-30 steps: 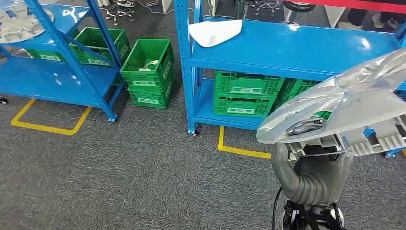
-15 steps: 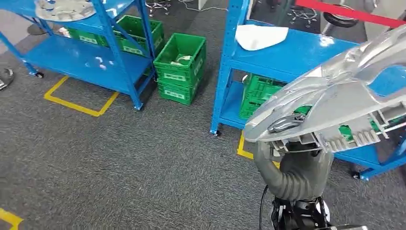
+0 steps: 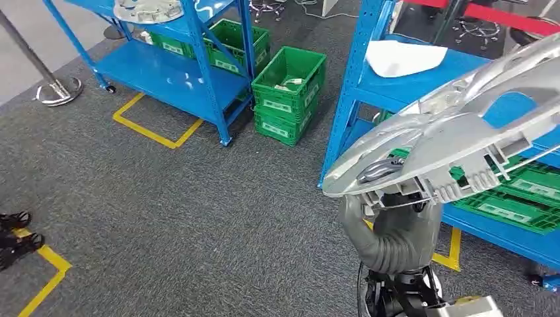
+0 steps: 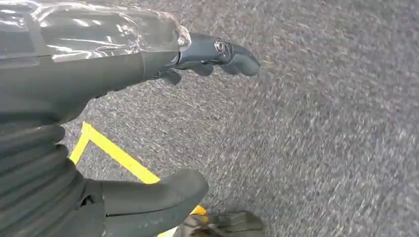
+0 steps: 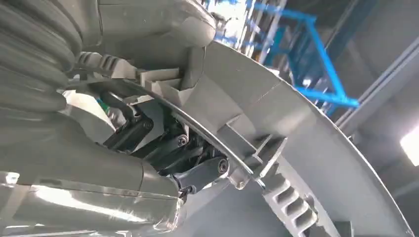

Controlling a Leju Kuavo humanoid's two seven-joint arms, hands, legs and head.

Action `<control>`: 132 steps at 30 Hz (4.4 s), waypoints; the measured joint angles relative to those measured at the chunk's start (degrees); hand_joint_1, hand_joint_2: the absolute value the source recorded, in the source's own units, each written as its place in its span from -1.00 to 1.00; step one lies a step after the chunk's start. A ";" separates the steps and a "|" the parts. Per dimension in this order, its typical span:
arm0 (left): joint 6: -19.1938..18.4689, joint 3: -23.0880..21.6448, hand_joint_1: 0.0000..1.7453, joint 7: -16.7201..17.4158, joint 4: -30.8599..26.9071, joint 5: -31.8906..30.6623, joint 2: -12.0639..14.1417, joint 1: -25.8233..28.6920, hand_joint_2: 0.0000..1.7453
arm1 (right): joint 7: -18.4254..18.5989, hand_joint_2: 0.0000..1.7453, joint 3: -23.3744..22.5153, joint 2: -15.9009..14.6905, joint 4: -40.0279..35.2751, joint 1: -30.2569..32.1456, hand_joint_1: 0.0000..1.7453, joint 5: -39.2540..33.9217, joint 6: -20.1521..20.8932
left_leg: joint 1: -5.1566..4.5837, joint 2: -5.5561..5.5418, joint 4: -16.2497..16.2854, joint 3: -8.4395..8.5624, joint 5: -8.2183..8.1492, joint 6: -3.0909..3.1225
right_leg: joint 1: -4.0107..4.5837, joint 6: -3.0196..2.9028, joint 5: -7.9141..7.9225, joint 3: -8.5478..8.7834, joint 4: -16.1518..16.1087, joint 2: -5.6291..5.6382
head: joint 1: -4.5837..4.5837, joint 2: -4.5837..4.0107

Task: Take the parts from the cabinet and place them on the table.

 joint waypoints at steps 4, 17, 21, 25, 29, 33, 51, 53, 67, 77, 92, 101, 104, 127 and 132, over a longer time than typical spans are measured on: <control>0.18 0.04 -1.00 1.36 0.07 -0.61 0.35 0.18 1.00 | -1.35 1.00 0.17 0.04 0.87 0.51 1.00 -1.31 -0.02 | 0.71 0.42 -2.78 1.75 3.58 -0.60 | -0.08 0.38 -0.25 0.17 0.03 -2.52 | -0.57 0.00; 1.92 0.02 -1.00 15.34 0.17 -1.55 2.51 -0.37 1.00 | -1.37 1.00 -2.82 0.55 0.04 4.06 1.00 -6.38 -0.28 | -0.55 -1.92 -15.17 8.24 7.49 3.04 | 0.01 2.75 -9.93 -6.63 17.76 0.83 | 1.07 0.00; 2.08 0.09 -1.00 16.00 0.35 -1.57 3.17 -0.35 1.00 | -1.37 1.00 -4.02 0.46 0.02 4.38 1.00 -6.95 -0.28 | -0.80 -4.97 -14.88 8.32 7.58 2.94 | 0.27 1.50 -0.88 -1.21 4.36 3.07 | 1.62 0.00; 2.73 0.35 -1.00 15.93 0.52 -1.62 3.78 -0.39 1.00 | -1.37 1.00 -3.96 0.44 0.11 4.31 1.00 -6.86 -0.28 | -0.62 -6.89 -14.29 7.26 7.82 1.84 | 0.57 0.85 -0.66 0.11 0.72 4.40 | 1.22 0.00; 3.70 0.85 -1.00 14.86 0.81 -1.62 4.48 -0.67 1.00 | -1.68 1.00 -3.89 0.57 0.55 4.02 1.00 -7.02 -0.26 | -0.66 0.15 -7.66 3.98 3.53 0.46 | 0.28 -0.21 0.11 0.64 -0.33 1.75 | 0.33 0.00; 4.98 1.57 -1.00 10.47 1.09 -1.64 5.33 -0.76 1.00 | -3.49 1.00 -3.80 0.52 1.20 4.19 1.00 -10.40 -0.24 | 0.75 -0.03 2.71 -1.11 0.29 -0.70 | 0.19 -0.07 -0.06 0.62 -0.29 -1.23 | -0.37 0.00; 0.18 2.80 -1.00 10.86 1.60 -1.49 1.24 -0.28 1.00 | 1.91 1.00 -0.83 0.61 1.66 1.09 1.00 -3.23 -0.11 | -1.05 -3.95 -14.73 8.63 7.39 2.95 | 0.86 1.01 -1.18 -2.30 6.13 2.28 | 1.49 0.00; 0.39 2.75 -1.00 7.80 1.60 -1.64 0.00 -0.38 1.00 | 2.54 1.00 -0.57 0.26 1.24 0.70 1.00 -2.20 -0.11 | -1.35 -5.04 -14.45 8.29 7.42 2.81 | 1.05 -0.34 0.01 -0.25 0.76 5.99 | 1.18 0.00; 0.72 2.16 -1.00 7.54 1.60 -1.44 -1.16 0.00 1.00 | 4.37 1.00 2.10 -0.63 0.52 -2.78 1.00 -1.62 -0.09 | 1.33 3.46 -13.49 7.71 7.80 -1.34 | 0.55 0.64 -0.10 1.53 -0.96 -2.86 | -0.39 0.00; -0.07 2.16 -1.00 14.62 1.53 -1.64 -1.55 0.05 1.00 | 4.20 1.00 2.62 -0.74 0.54 -2.29 1.00 -0.72 -0.13 | 0.06 -0.25 -14.60 7.98 7.63 2.68 | 0.09 2.84 -10.08 -5.59 16.43 0.81 | 1.53 0.00; -0.28 2.14 -1.00 10.03 1.53 -1.66 -2.69 0.39 1.00 | 6.25 1.00 3.47 -2.10 0.00 -2.39 1.00 1.31 -0.22 | 0.28 0.16 -0.25 0.92 -0.19 0.25 | 0.80 -0.79 1.51 0.42 -1.53 0.33 | 0.29 0.00; -0.07 2.12 -1.00 11.17 1.51 -1.62 -2.73 0.54 1.00 | 5.80 1.00 3.67 -2.34 0.02 -2.06 1.00 0.26 -0.09 | 0.44 3.84 -14.27 8.72 6.42 0.95 | 0.73 1.62 0.27 0.79 -0.35 -4.14 | -0.11 0.00; -0.09 2.12 -1.00 11.10 1.51 -1.62 -2.62 0.49 1.00 | 5.75 1.00 3.89 -2.45 0.02 -2.49 1.00 0.20 0.07 | 0.59 1.87 -14.69 8.96 6.97 2.08 | 0.13 2.82 -1.50 0.46 1.08 -1.88 | 0.05 0.00; 0.02 2.12 -1.00 10.95 1.46 -1.64 -3.04 0.57 1.00 | 5.77 1.00 5.09 -3.15 0.37 -3.35 1.00 0.11 -0.15 | 1.46 1.24 -8.00 5.69 5.21 -1.07 | 0.56 0.15 1.22 -0.09 -0.53 -2.24 | -0.28 0.00; 0.07 2.12 -1.00 11.26 1.38 -1.66 -3.17 0.53 1.00 | 5.69 1.00 5.03 -3.17 0.37 -3.35 1.00 -0.26 -0.17 | 0.82 3.94 -12.98 8.07 5.82 0.81 | 0.68 1.81 0.10 0.15 0.65 -3.96 | 0.09 0.00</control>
